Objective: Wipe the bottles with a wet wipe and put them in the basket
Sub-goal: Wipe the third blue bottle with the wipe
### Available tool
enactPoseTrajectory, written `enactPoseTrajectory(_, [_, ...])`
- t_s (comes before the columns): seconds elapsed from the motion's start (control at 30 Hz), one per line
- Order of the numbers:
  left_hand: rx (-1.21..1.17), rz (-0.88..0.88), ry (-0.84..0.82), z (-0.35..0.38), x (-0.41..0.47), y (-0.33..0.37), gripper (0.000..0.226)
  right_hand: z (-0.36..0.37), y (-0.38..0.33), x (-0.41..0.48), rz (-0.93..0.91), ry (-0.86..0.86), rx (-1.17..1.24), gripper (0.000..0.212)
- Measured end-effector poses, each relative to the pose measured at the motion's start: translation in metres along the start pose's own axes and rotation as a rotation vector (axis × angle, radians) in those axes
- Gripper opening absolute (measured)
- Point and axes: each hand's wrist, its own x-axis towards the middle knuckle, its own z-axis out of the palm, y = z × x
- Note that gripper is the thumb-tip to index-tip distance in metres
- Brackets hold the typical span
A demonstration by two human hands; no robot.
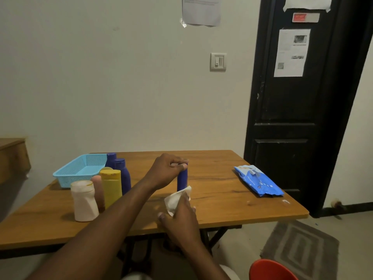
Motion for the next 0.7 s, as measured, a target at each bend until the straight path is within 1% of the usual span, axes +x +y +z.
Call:
enactPoseTrajectory(0.13, [-0.002,-0.007,-0.009,-0.002,0.0,-0.001,0.025,0.005,-0.012,0.005,0.007,0.008,0.04,0.116])
enactPoseTrajectory(0.2, [0.012,-0.004,-0.004,-0.002,0.0,-0.001,0.025,0.006,-0.017,0.016,0.028,0.042,0.096,0.124])
enactPoseTrajectory(0.23, [0.017,-0.006,-0.002,-0.002,0.001,-0.001,0.025,0.002,-0.019,0.022,0.046,0.064,0.122,0.125])
enactPoseTrajectory(0.27, [0.02,-0.008,-0.004,-0.002,0.001,-0.001,0.025,-0.003,-0.019,0.028,0.064,0.068,0.153,0.12])
enactPoseTrajectory(0.3, [0.022,-0.01,-0.004,-0.002,0.002,-0.002,0.025,-0.009,-0.017,0.036,0.075,0.053,0.173,0.108])
enactPoseTrajectory(0.37, [0.03,-0.015,0.003,0.0,0.002,-0.002,0.024,-0.023,-0.012,0.046,0.069,0.008,0.15,0.075])
enactPoseTrajectory(0.4, [0.034,-0.014,0.014,0.001,0.002,-0.003,0.023,-0.027,-0.011,0.047,0.068,-0.008,0.136,0.066])
enactPoseTrajectory(0.43, [0.035,-0.012,0.03,0.001,0.002,-0.003,0.023,-0.028,-0.01,0.044,0.072,-0.022,0.124,0.067])
enactPoseTrajectory(0.47, [0.033,-0.008,0.044,0.002,0.001,-0.004,0.022,-0.025,-0.01,0.038,0.076,-0.033,0.114,0.079])
enactPoseTrajectory(0.53, [0.038,-0.002,0.063,0.002,0.0,-0.004,0.022,-0.013,-0.01,0.02,0.06,-0.039,0.083,0.11])
enactPoseTrajectory(0.57, [0.045,0.003,0.063,0.002,0.0,-0.004,0.022,-0.005,-0.01,0.01,0.033,-0.042,0.051,0.118])
enactPoseTrajectory(0.63, [0.053,0.013,0.054,0.002,0.0,-0.003,0.022,0.008,-0.013,-0.003,-0.022,-0.05,-0.053,0.121])
enactPoseTrajectory(0.7, [0.058,0.009,0.05,0.002,0.0,-0.002,0.022,0.013,-0.018,-0.001,-0.027,-0.024,-0.069,0.122])
